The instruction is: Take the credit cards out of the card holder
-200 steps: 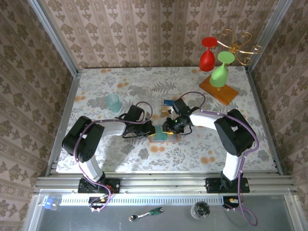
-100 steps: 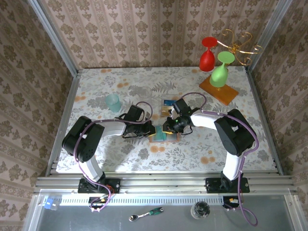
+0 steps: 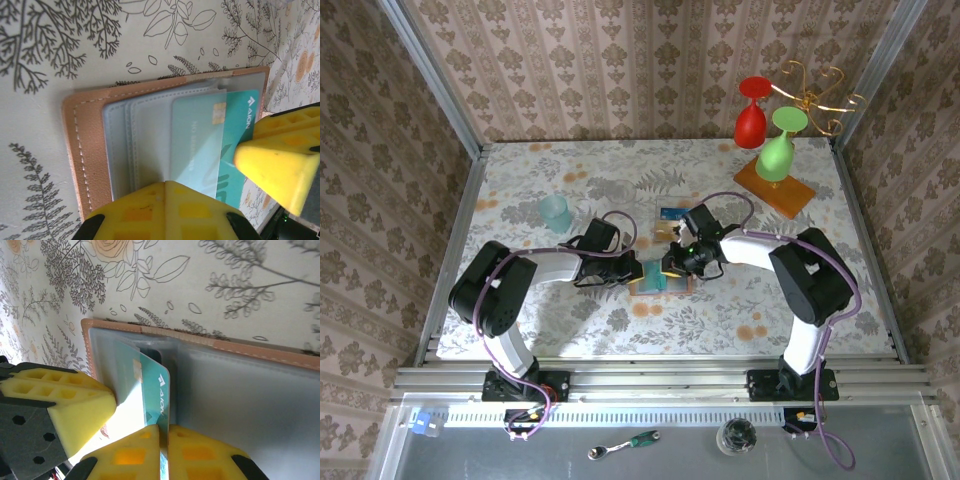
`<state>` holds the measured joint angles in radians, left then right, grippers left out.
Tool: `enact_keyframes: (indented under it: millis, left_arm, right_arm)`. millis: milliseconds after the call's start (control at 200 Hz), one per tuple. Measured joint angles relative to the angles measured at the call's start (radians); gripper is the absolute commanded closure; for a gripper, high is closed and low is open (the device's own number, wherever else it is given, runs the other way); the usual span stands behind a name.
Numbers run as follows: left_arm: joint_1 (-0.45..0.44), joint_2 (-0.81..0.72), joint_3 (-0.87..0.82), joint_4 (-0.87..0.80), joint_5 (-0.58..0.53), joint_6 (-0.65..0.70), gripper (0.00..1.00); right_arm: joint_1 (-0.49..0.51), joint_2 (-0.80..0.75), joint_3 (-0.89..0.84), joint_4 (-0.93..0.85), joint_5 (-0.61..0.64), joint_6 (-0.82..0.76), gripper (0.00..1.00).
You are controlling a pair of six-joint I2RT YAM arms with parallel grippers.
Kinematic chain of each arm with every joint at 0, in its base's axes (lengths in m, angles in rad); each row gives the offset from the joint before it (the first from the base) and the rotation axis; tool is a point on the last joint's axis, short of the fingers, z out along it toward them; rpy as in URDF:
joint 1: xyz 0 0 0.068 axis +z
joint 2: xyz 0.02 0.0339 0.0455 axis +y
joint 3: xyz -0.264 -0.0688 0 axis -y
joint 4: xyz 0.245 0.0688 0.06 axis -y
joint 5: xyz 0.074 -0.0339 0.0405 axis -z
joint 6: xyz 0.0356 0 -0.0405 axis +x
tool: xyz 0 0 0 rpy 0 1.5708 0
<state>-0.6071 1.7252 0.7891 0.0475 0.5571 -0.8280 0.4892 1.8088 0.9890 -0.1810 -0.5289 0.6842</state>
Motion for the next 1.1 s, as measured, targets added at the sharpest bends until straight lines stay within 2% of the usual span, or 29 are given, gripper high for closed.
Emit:
enact_keyframes:
  millis: [320, 765, 870, 1100]
  left_arm:
    - [0.001, 0.0, 0.0, 0.0, 0.0, 0.003, 1.0]
    - [0.013, 0.0, 0.013, -0.024, -0.001, 0.018, 1.0]
    - [0.014, 0.0, 0.017, -0.033, -0.001, 0.021, 1.0]
    - [0.02, 0.0, 0.019, -0.041, 0.0, 0.025, 0.94]
  right_arm:
    - [-0.048, -0.069, -0.024, -0.021, 0.0, -0.025, 0.93]
    - [-0.053, -0.121, -0.019, -0.109, 0.026, -0.067, 0.95]
    - [-0.053, -0.121, 0.012, -0.162, 0.047, -0.101, 1.0]
    - [-0.058, -0.12, 0.138, -0.294, 0.071, -0.254, 1.0]
